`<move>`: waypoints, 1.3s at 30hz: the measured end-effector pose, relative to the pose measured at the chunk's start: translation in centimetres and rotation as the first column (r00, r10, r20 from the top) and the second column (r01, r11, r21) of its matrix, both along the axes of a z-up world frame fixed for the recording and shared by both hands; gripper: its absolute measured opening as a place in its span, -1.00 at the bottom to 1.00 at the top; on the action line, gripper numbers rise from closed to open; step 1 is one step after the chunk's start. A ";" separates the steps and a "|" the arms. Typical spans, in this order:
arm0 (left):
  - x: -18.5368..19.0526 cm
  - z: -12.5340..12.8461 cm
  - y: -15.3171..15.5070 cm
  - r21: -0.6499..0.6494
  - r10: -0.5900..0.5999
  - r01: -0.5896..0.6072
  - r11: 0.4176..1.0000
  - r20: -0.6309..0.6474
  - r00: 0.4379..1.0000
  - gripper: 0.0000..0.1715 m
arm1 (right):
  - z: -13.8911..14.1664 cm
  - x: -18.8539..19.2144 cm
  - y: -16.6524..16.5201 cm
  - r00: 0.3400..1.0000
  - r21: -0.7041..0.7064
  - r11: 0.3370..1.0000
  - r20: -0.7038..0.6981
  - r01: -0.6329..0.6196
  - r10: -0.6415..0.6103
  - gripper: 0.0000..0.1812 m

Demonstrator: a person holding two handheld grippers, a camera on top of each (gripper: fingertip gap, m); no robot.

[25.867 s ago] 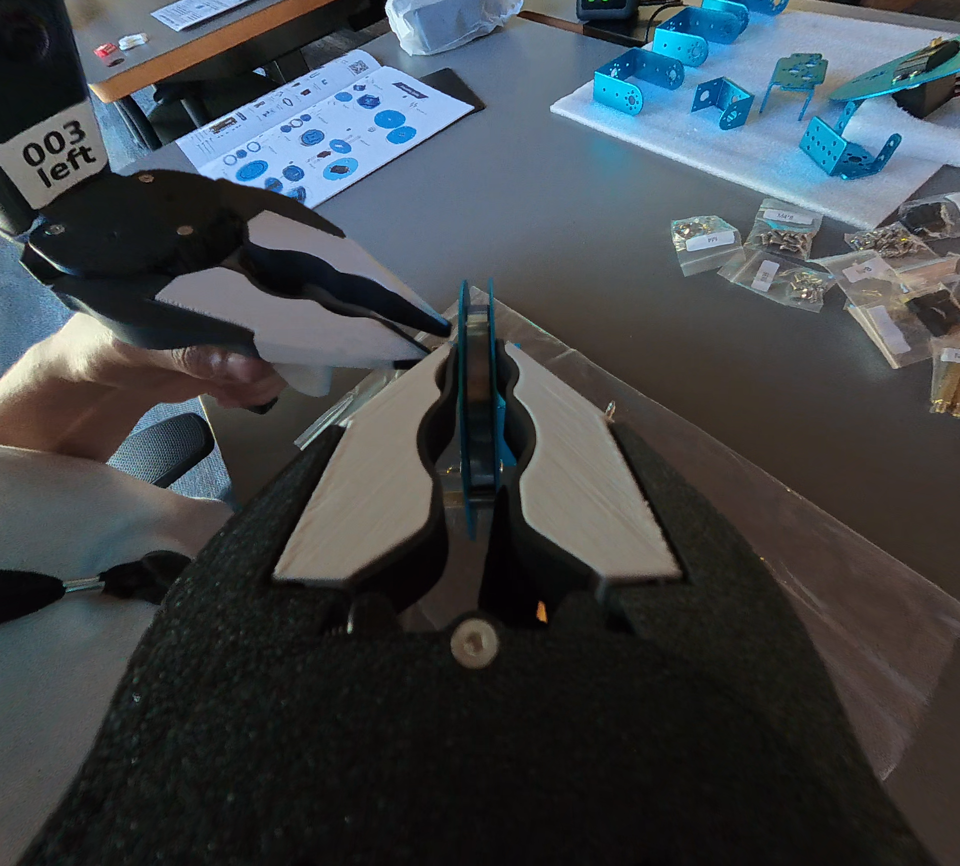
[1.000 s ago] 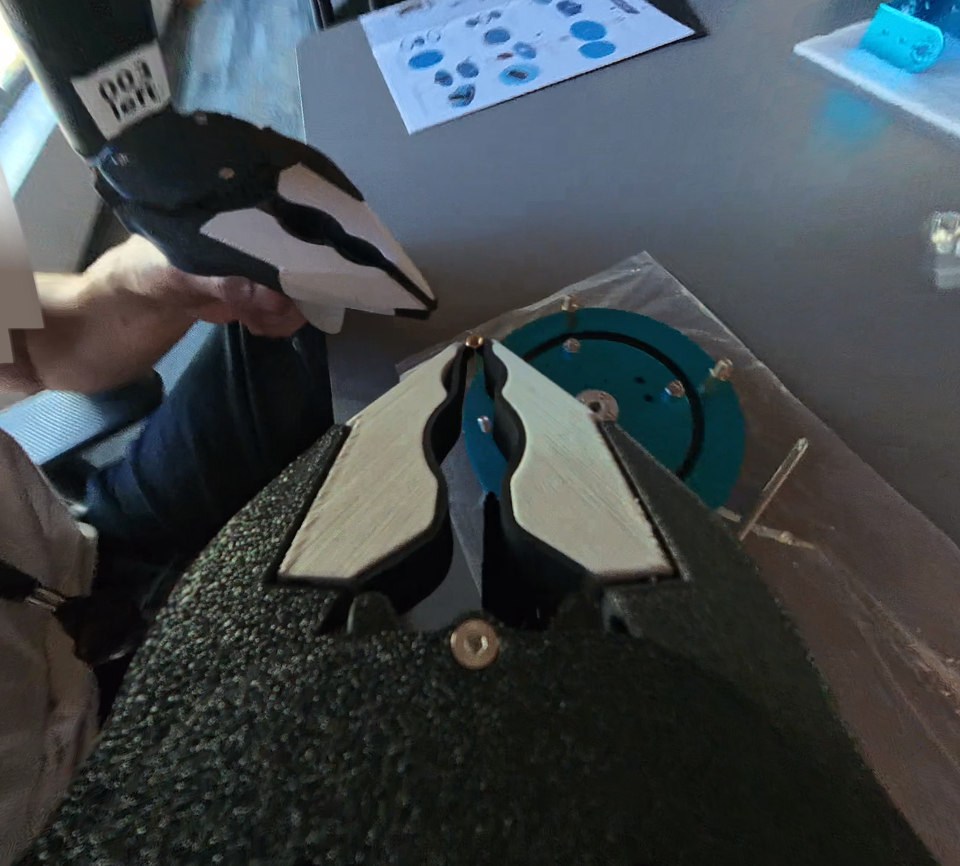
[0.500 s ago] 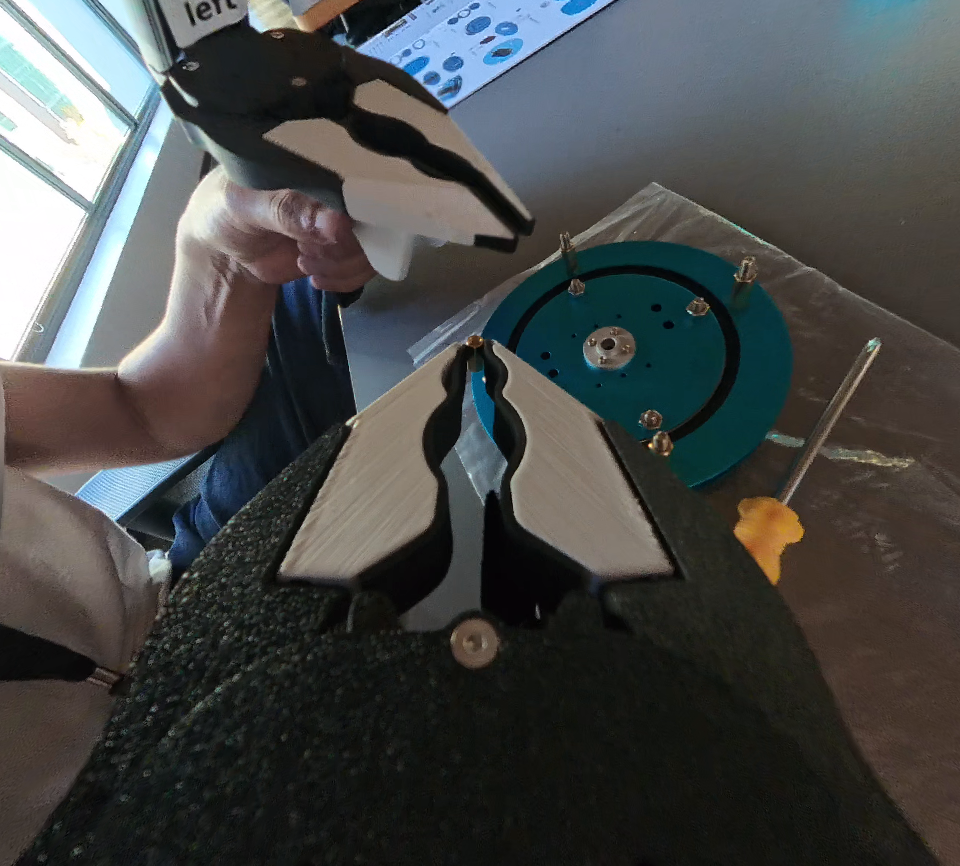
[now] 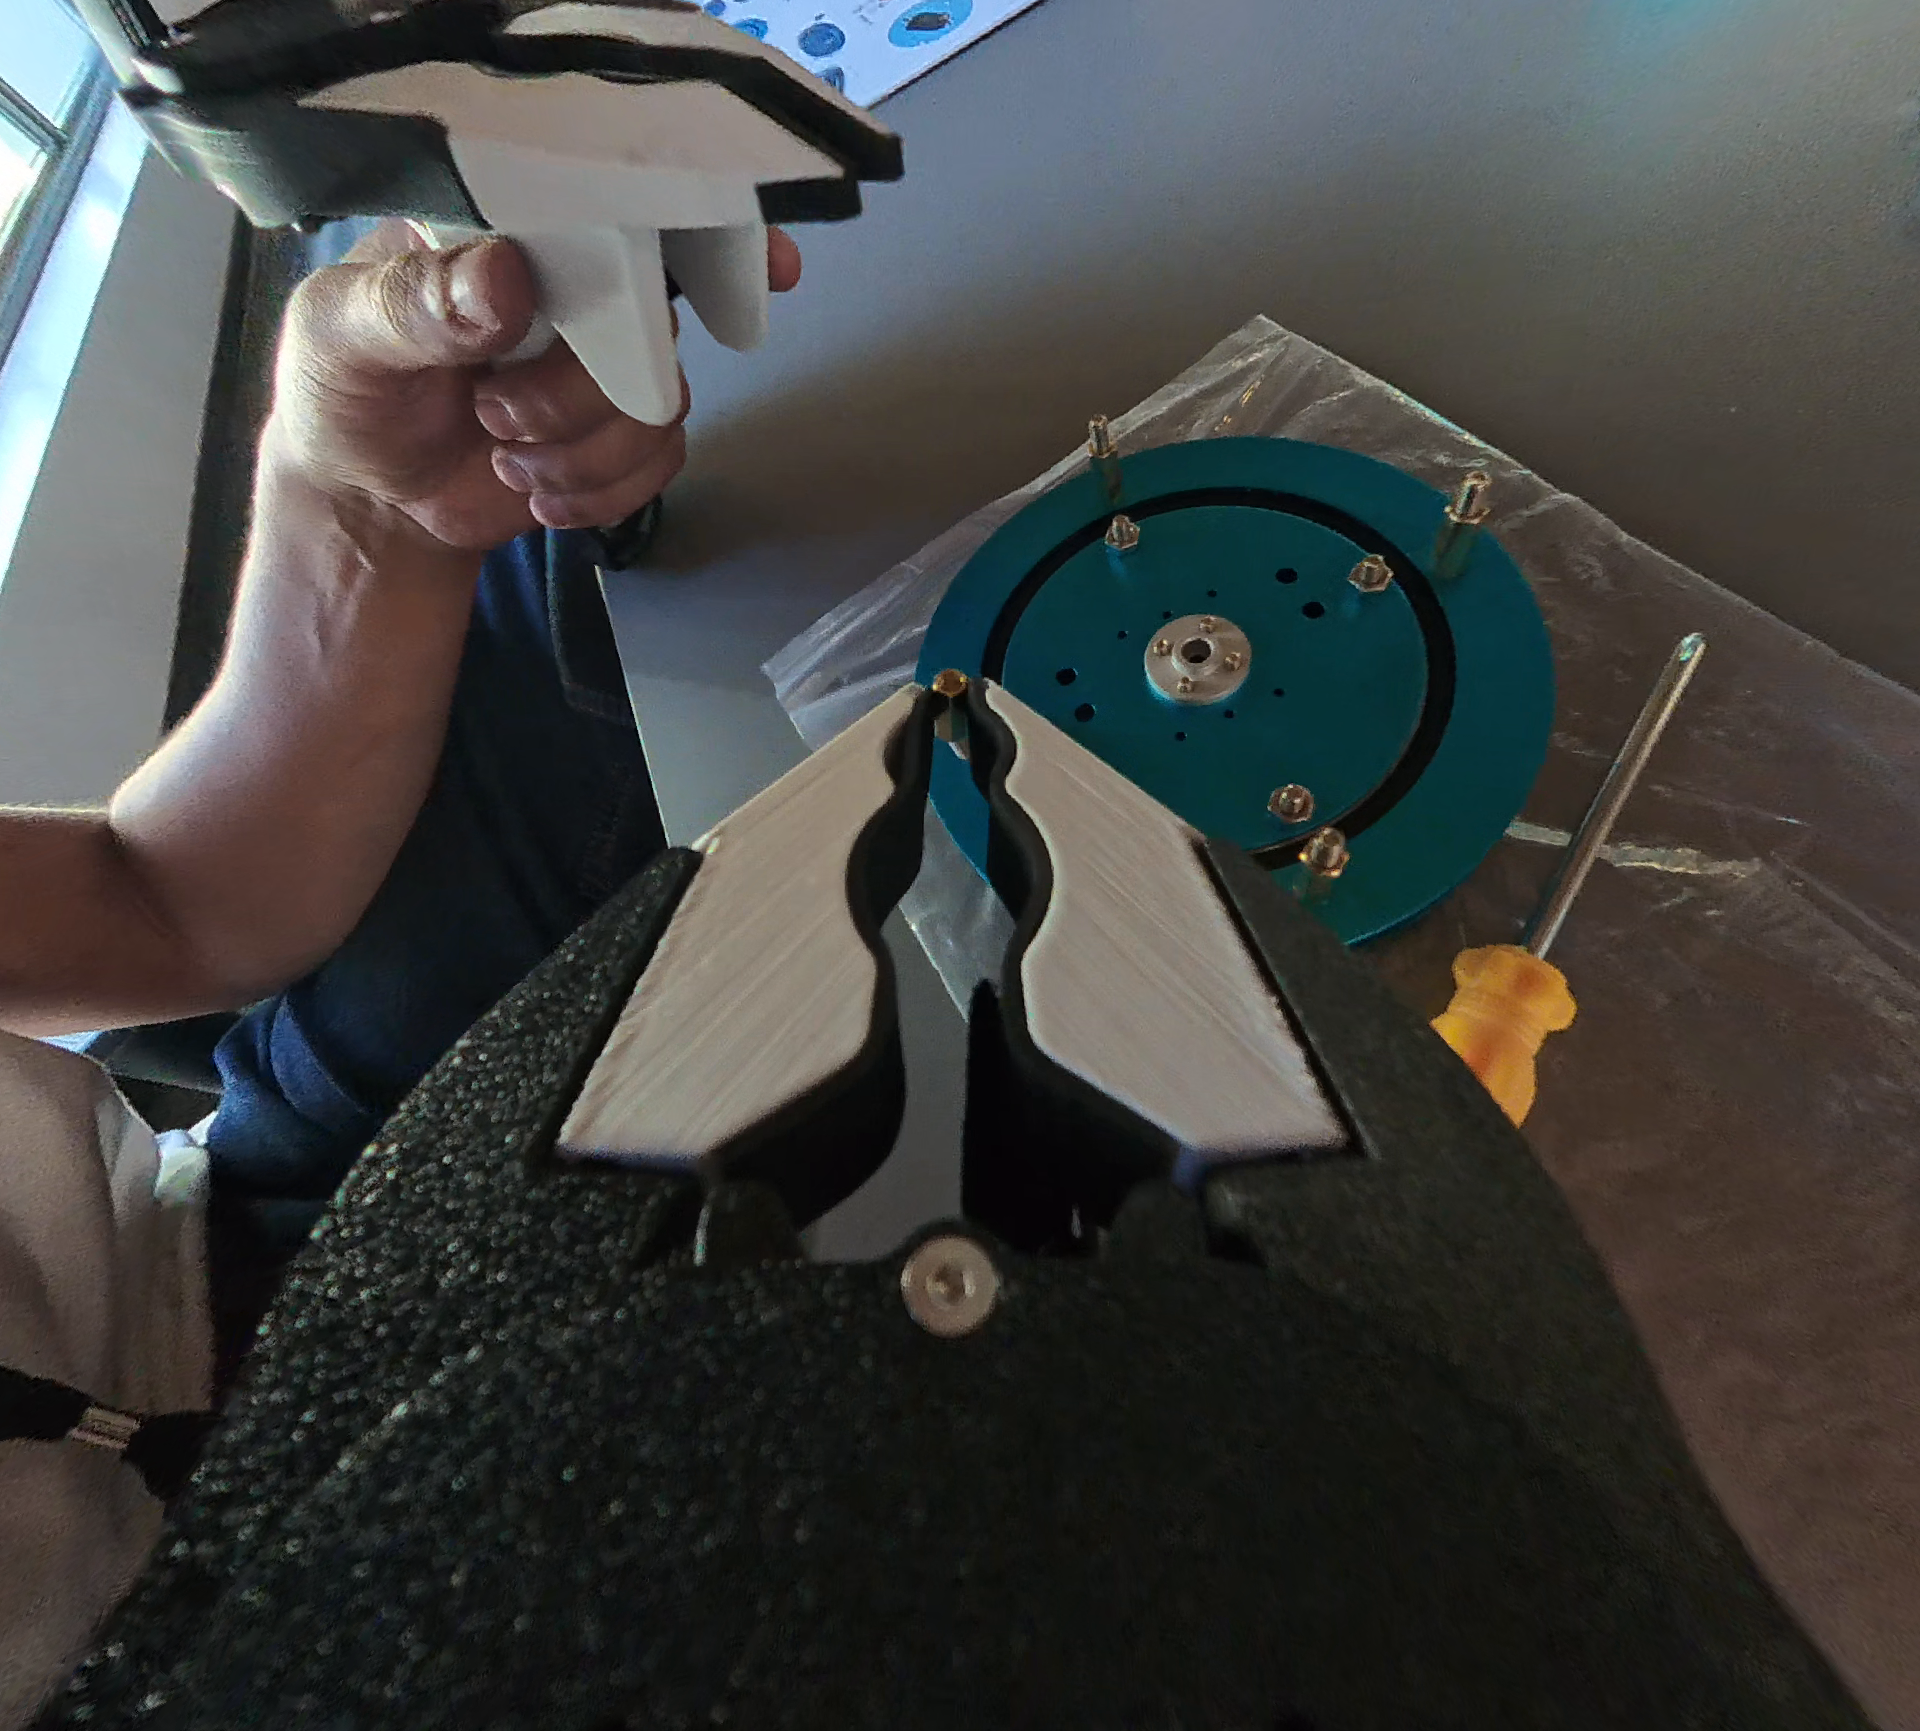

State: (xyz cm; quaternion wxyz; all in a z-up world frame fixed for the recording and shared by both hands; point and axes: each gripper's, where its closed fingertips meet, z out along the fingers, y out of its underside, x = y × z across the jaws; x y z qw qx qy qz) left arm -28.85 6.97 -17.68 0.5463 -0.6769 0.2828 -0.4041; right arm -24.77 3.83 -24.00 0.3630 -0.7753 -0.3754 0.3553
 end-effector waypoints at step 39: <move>3.1 -1.4 -3.8 -0.119 -0.277 0.274 0.954 -0.007 0.961 -1.00 | 5.4 -2.5 -1.8 0.957 0.510 0.813 0.214 -0.282 0.198 -0.94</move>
